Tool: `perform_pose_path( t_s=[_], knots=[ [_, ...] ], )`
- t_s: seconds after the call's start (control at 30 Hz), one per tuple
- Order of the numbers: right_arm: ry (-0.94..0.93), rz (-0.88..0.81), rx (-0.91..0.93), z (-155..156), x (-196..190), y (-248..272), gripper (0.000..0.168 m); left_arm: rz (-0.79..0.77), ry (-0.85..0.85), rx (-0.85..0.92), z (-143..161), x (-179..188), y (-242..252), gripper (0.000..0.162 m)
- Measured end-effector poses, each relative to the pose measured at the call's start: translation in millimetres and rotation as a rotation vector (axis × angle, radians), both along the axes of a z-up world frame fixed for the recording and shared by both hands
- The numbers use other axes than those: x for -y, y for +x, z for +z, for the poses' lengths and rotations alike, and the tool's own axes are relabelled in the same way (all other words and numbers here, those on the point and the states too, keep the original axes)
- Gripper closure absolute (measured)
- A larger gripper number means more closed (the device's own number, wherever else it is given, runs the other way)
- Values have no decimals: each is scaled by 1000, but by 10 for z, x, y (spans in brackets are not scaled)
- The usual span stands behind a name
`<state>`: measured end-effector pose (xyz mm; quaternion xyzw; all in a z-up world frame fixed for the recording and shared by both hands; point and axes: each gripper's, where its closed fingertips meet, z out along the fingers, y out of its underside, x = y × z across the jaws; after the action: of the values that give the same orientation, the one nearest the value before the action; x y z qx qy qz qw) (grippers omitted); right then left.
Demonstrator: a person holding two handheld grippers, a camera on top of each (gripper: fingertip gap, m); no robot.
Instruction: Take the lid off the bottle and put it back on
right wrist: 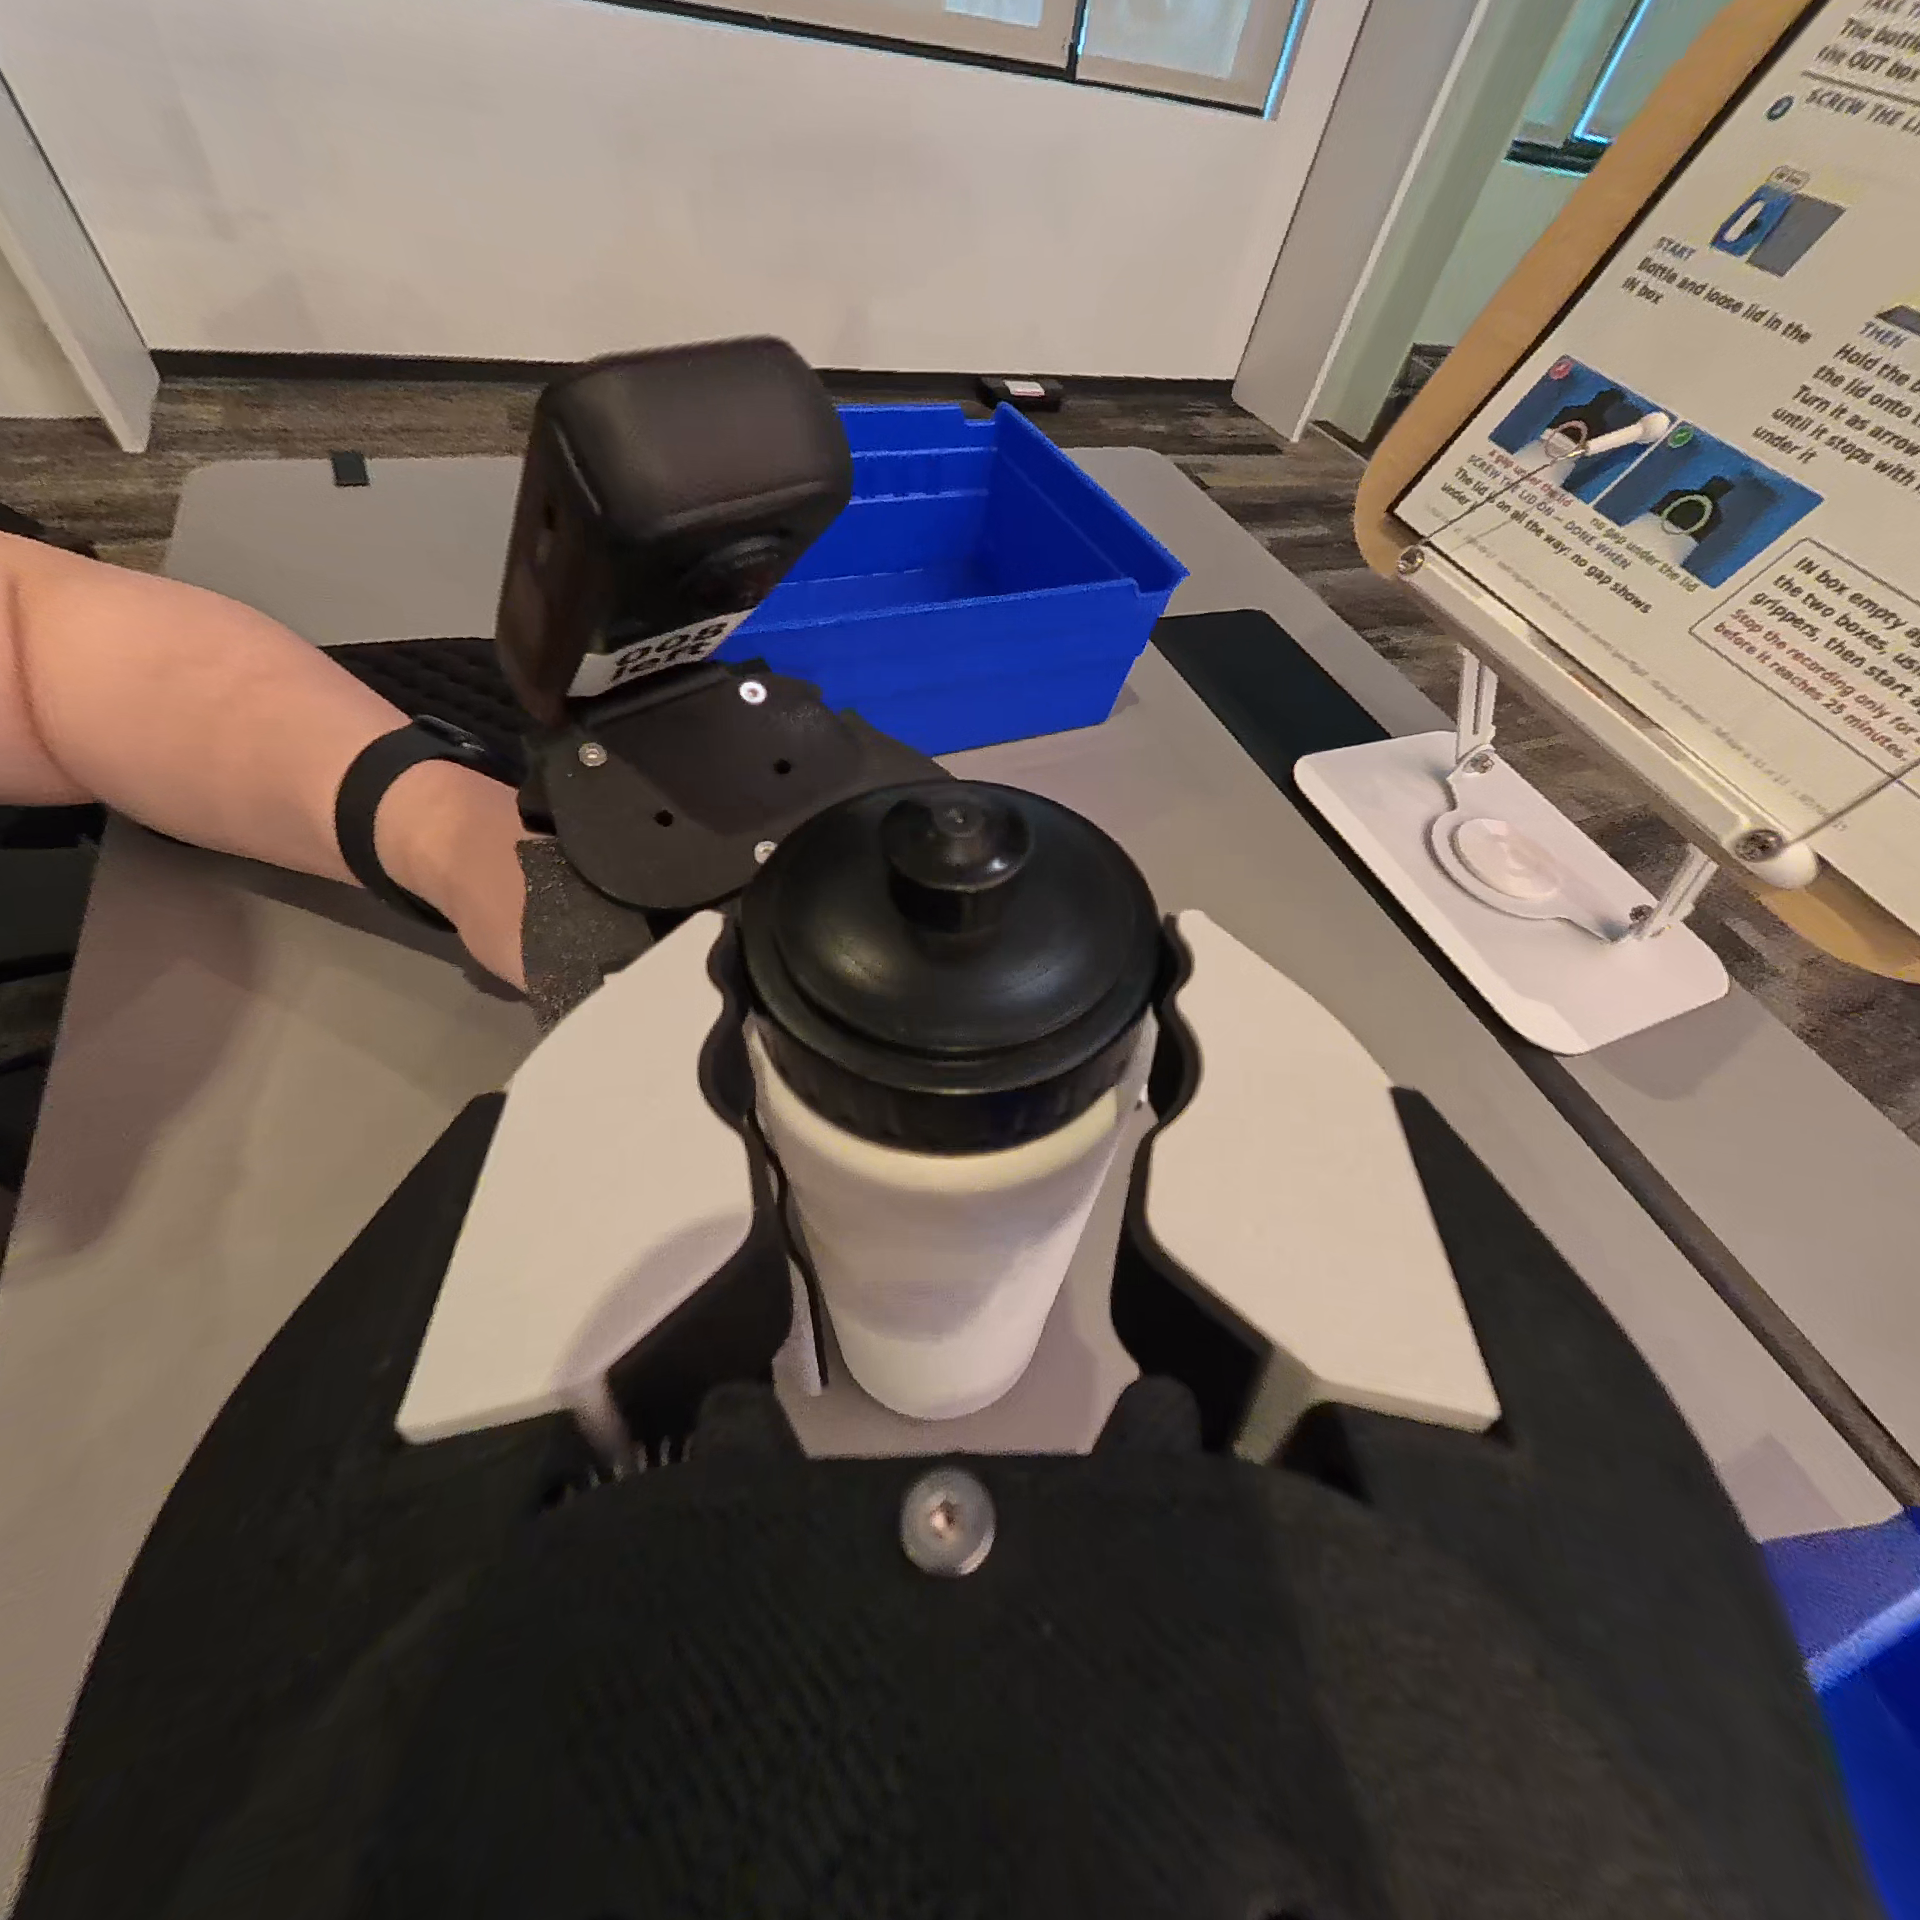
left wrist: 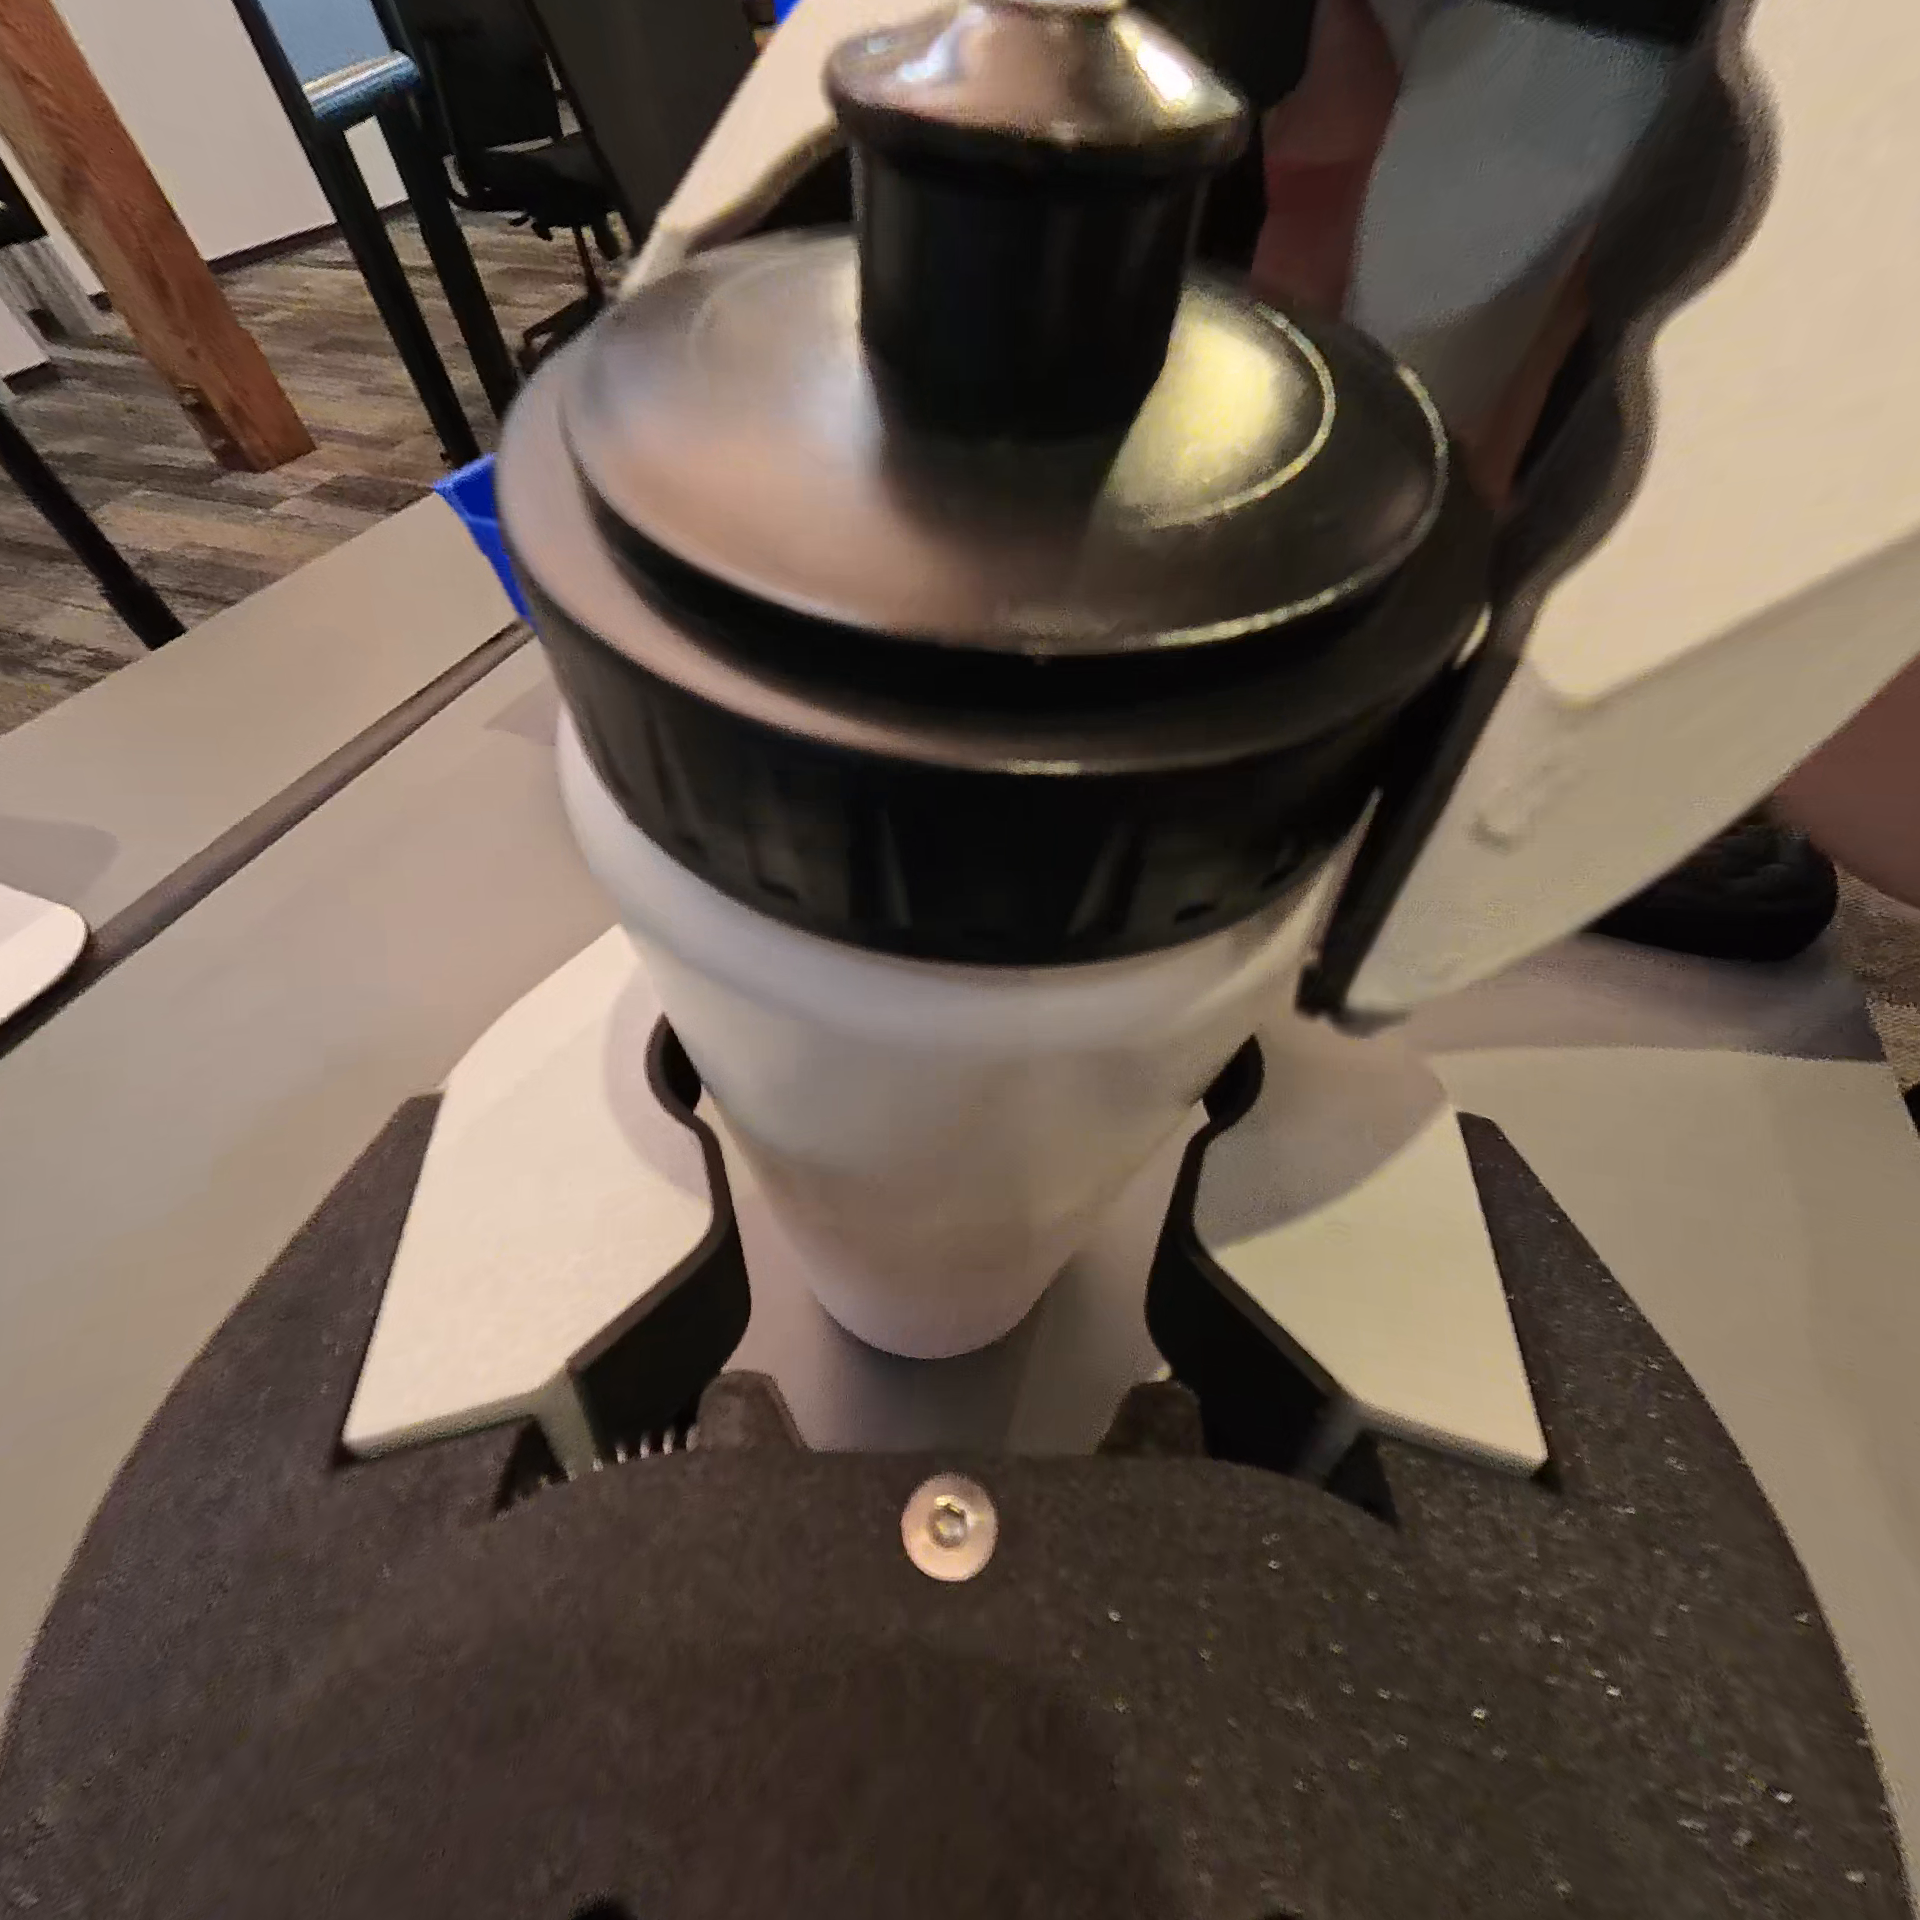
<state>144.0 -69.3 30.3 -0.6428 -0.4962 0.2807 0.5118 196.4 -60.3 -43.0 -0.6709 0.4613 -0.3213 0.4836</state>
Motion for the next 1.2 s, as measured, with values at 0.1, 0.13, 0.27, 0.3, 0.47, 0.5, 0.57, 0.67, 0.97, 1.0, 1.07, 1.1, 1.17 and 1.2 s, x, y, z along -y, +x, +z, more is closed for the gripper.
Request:
perform_pose_path(
  t_s=[0.1, 0.13, 0.27, 0.3, 0.47, 0.5, 0.57, 0.67, 0.97, 1.0, 1.07, 1.1, 1.17, 1.2],
  knots=[
    [-6, 1, -12, 2, -19, -46, 92, -2, -29, -16, -11, -7, -40, 64],
    [-10, 1, -11, 2, -21, -56, 92, -7, -34, -18, -11, -6, -48, 64],
    [-20, 18, -10, 0, -26, -77, 92, -13, 28, 51, 49, -23, -28, 62],
    [-28, 17, -17, -1, -43, -64, 92, -7, 29, 61, 52, -37, -17, 62],
    [-76, 10, -73, -7, -114, 42, 92, 21, -10, 33, 22, -97, 52, 64],
    [-79, 7, -74, -10, -116, 57, 92, 23, -14, 21, 15, -101, 61, 64],
    [-80, 1, -77, -11, -114, 72, 92, 25, -16, 8, 7, -99, 71, 64],
    [-76, -10, -83, -10, -113, 79, 92, 30, -16, 0, 4, -97, 77, 64],
    [-69, -33, -81, -7, -109, 110, 92, 56, -18, -18, -3, -95, 80, 64],
    [-61, -30, -71, -8, -103, 117, 91, 55, -12, -22, -2, -89, 84, 64],
    [-58, -31, -79, -4, -93, 117, 92, 58, -4, -21, 0, -82, 84, 64],
    [-59, -39, -85, -5, -99, 117, 92, 60, -7, -22, -2, -83, 83, 64],
    [-61, -60, -89, -6, -112, 121, 92, 71, -18, -35, -10, -92, 73, 66],
    [-61, -66, -87, -7, -115, 122, 92, 74, -19, -37, -10, -93, 70, 66]
  ],
)
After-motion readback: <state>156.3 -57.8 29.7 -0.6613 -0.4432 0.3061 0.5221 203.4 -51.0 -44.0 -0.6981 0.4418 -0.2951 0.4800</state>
